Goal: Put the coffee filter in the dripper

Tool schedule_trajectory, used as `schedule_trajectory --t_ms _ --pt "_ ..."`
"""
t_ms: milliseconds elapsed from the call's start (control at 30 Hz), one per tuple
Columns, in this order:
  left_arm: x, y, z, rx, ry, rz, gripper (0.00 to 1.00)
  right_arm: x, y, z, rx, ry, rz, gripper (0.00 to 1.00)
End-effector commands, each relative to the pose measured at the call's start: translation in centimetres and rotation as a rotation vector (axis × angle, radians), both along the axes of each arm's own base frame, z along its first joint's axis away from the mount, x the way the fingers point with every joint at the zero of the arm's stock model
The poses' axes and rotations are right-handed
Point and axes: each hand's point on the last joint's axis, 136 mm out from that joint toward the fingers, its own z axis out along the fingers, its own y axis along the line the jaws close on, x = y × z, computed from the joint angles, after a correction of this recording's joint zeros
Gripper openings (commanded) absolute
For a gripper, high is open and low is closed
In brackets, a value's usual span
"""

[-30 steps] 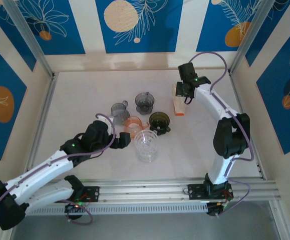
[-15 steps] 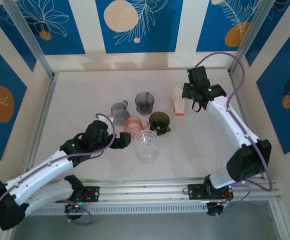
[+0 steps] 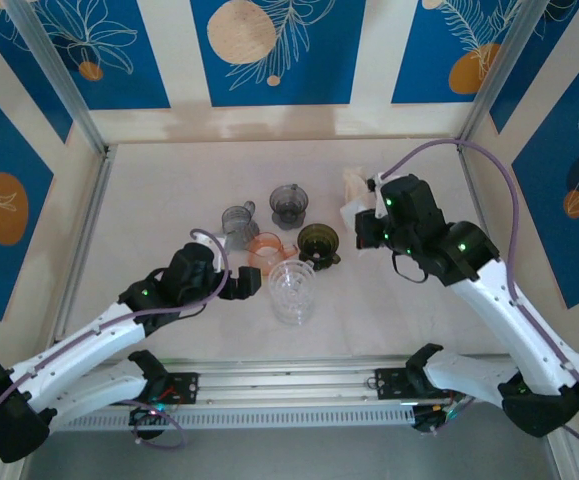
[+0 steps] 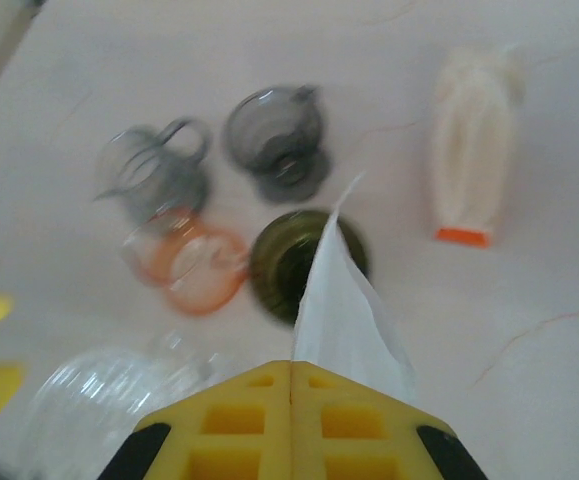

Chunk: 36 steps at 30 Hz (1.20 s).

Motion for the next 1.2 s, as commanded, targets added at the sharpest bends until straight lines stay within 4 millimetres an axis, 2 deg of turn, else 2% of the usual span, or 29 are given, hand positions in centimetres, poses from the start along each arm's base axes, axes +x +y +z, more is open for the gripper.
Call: schedule_trajectory --t_ms 0,167,367,933,1033,1167 --pt "-0.1 0.2 -0.1 -0.010 0.002 -0.002 1.00 -5.0 2.2 -0.6 0.043 0.167 0.177 0.00" --pt "0.1 0.1 0.3 -0.011 -0.006 -0.003 1.00 -8.5 4.2 -0.9 0.030 0.289 0.287 0.00" --pt "-0.1 0.0 1.0 -0.016 -0.018 -0.020 1.00 -9.3 6.0 -1.2 0.001 0.362 0.317 0.00" --pt "-1.4 -0.3 3.5 -0.080 -0.053 -0.082 1.00 -6.1 11.5 -3.8 -0.144 0.475 0.330 0.00" --pt "-1.5 -0.4 3.7 -0.087 -0.050 -0.091 1.00 -5.7 12.1 -3.9 -0.183 0.456 0.338 0.00" --pt "-1.7 -0.8 4.1 -0.105 -0.047 -0.108 1.00 -4.8 12.5 -5.1 -0.231 0.458 0.322 0.00"
